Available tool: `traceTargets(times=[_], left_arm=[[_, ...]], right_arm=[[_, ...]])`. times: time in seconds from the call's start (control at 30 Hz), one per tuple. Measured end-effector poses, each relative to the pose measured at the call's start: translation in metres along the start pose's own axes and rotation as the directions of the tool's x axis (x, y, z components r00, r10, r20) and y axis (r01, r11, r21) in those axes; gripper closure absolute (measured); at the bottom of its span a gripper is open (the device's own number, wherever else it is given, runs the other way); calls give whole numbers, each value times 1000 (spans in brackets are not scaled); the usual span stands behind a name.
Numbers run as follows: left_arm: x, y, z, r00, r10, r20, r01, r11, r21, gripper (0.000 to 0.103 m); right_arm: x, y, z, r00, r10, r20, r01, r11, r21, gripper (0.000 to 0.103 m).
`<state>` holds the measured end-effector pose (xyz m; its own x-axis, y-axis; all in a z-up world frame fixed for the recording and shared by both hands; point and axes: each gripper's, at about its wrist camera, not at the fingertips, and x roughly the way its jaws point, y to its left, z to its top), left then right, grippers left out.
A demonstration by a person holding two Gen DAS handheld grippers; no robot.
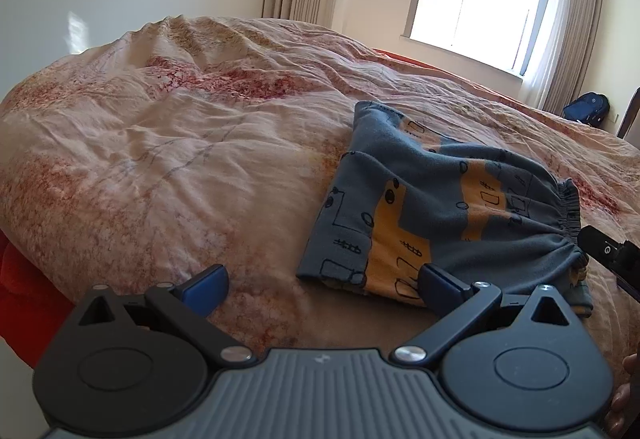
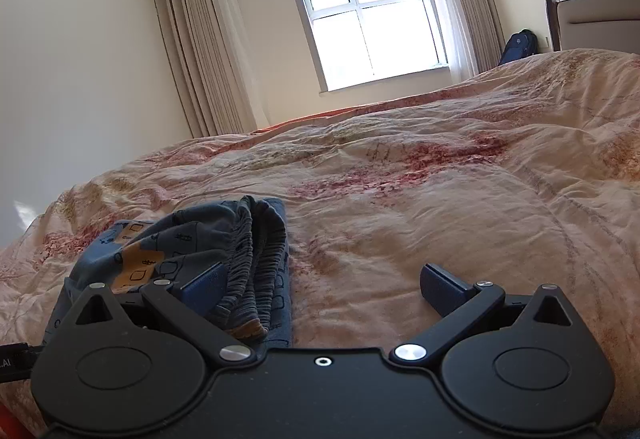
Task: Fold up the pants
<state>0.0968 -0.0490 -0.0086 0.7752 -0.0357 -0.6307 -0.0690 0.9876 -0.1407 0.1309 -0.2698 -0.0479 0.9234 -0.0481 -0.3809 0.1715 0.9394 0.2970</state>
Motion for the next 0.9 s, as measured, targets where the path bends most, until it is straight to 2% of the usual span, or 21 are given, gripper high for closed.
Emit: traceTargets(times=[0.43, 0.6, 0.73, 0.9], left_arm=[[-8, 1, -4, 1000, 1, -7, -1, 1000, -16, 0], [-8, -2, -2, 1000, 12, -5, -12, 1000, 27, 0], [-13, 0, 5, 999, -12, 30, 11, 999, 48, 0], [-9, 1, 23, 994, -79, 78, 73, 995, 72, 0]], right_arm=[[-7, 5, -2, 996, 74, 43, -73, 997, -12, 0], [-6, 6, -1, 994, 104, 45, -103, 995, -7, 0], [-7, 3, 0, 988, 146, 57, -148, 989, 18, 0], [5, 2, 3, 978, 210, 8, -210, 977, 42, 0]])
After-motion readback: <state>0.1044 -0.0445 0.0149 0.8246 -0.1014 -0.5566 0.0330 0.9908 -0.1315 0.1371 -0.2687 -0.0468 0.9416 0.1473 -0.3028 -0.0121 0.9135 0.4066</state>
